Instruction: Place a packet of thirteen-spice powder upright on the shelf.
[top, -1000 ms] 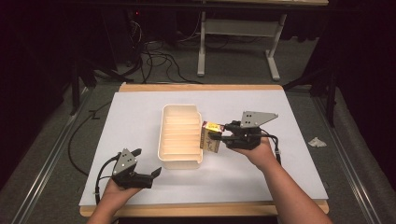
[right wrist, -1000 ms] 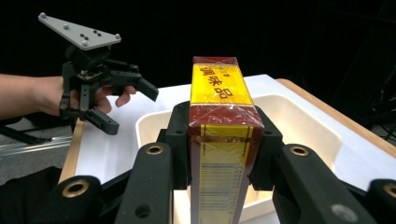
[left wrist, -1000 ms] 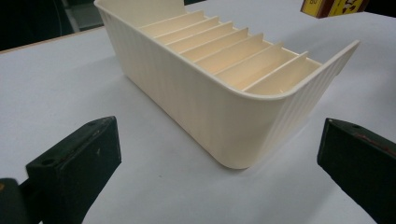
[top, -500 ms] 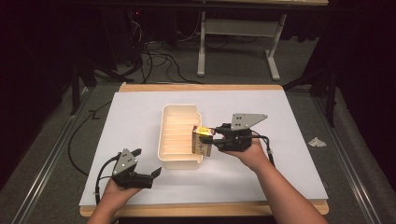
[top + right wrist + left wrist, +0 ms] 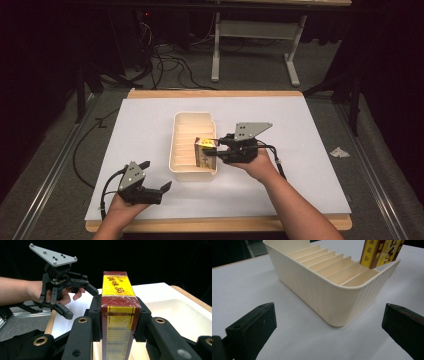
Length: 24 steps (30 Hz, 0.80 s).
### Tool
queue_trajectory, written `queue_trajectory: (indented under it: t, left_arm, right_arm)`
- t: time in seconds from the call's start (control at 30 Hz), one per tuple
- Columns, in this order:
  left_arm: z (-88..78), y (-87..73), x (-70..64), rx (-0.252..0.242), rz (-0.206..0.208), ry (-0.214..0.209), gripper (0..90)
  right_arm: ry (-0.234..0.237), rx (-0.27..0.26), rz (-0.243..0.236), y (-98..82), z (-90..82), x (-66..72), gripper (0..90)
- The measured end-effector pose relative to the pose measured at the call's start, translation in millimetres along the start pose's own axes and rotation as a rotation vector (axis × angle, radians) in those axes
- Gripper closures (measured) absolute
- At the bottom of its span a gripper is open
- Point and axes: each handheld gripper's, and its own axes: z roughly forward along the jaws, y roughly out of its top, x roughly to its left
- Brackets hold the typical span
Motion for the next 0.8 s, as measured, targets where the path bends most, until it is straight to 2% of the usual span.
queue_trajectory:
  t: [0.33, 0.53, 0.8]
  left_arm:
    - [1.9, -0.1, 0.0, 0.003, -0.005, 0.0, 0.1]
    - [6.4, -2.5, 0.6, 0.02, -0.006, -0.008, 0.1]
    - [6.5, -1.7, -0.8, 0.012, -0.001, -0.008, 0.1]
  right_arm:
    - [0.026, -0.001, -0.008, -1.8, 13.0, -0.1, 68.0]
    - [0.026, -0.003, -0.006, -1.4, 11.8, -1.0, 68.0]
    - [0.033, -0.009, 0.001, -0.1, 12.9, 0.9, 68.0]
